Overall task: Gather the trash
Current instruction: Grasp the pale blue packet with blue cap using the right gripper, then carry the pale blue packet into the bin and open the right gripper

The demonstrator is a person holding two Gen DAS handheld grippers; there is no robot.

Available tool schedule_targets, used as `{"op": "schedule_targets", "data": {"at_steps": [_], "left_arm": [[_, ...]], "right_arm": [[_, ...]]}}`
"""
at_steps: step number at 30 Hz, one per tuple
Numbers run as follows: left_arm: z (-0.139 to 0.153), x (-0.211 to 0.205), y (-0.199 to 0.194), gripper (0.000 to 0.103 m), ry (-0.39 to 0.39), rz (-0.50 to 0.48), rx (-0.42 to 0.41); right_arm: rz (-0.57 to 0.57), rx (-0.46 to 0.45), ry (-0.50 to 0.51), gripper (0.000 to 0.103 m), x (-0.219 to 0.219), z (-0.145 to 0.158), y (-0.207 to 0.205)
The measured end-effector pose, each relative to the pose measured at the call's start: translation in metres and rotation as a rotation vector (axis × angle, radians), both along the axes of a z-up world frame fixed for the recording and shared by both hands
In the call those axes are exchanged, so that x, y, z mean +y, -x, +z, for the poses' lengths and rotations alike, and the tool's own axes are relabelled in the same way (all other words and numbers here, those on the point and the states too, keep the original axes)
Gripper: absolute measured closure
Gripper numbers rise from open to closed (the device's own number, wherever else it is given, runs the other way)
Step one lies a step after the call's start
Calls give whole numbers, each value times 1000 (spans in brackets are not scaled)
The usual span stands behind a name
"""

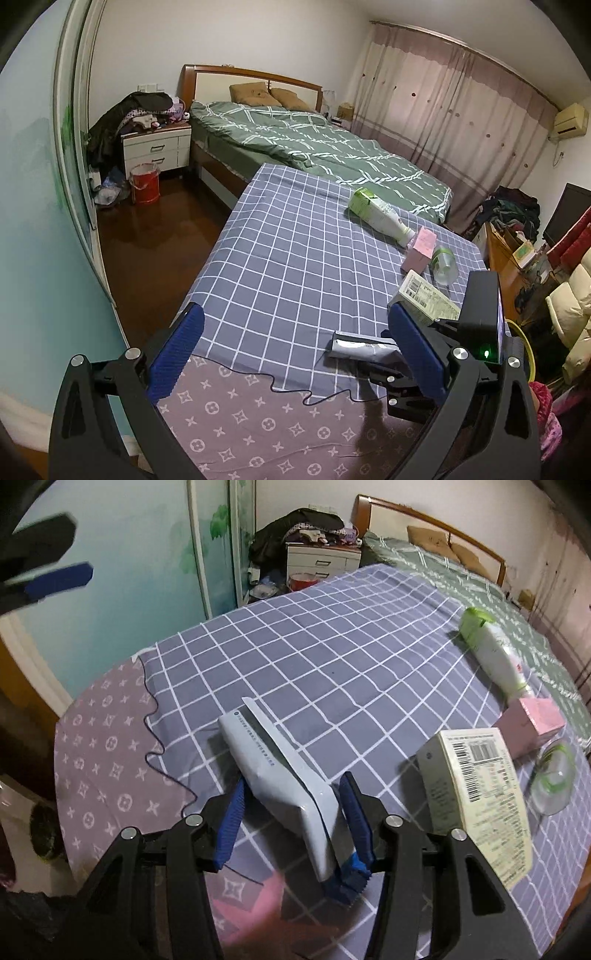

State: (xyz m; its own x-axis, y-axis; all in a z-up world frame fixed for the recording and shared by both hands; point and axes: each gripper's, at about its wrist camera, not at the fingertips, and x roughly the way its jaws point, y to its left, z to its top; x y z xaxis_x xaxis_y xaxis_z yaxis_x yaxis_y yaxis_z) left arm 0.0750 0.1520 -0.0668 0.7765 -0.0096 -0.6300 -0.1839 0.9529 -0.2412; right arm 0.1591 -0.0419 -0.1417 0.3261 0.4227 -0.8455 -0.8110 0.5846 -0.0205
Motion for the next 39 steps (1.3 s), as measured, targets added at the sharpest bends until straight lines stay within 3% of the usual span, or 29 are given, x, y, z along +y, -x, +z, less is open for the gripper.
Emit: {"op": "schedule_targets", "data": {"at_steps": [1, 4, 5, 11, 18, 23, 28, 39], "left_arm": [[-1, 0, -2, 5, 0, -2, 3], [-3, -2, -4, 5, 0, -7, 7], [-3, -3, -4, 5, 0, -8, 7], [-5, -8, -8, 5, -2, -22, 12], [-6, -26, -17, 5, -9, -69, 20], [-7, -51, -26, 5, -17, -130, 30], [-11, -82, -40, 5, -23, -204, 45], [-21, -161, -71, 5, -57, -371, 93]], "right_arm": [[-5, 13, -5, 54, 0, 0, -2], [-18, 22, -18, 72, -3, 0, -3], [-27, 29, -23, 73, -4, 0, -5], [-98, 88, -98, 74, -28, 7, -2], [-210, 44, -191, 74, -87, 43, 4], [-374, -40, -237, 74, -155, 67, -4], [-580, -77, -251, 73, -239, 70, -9], [-1067, -53, -162, 73, -428, 15, -13]]}}
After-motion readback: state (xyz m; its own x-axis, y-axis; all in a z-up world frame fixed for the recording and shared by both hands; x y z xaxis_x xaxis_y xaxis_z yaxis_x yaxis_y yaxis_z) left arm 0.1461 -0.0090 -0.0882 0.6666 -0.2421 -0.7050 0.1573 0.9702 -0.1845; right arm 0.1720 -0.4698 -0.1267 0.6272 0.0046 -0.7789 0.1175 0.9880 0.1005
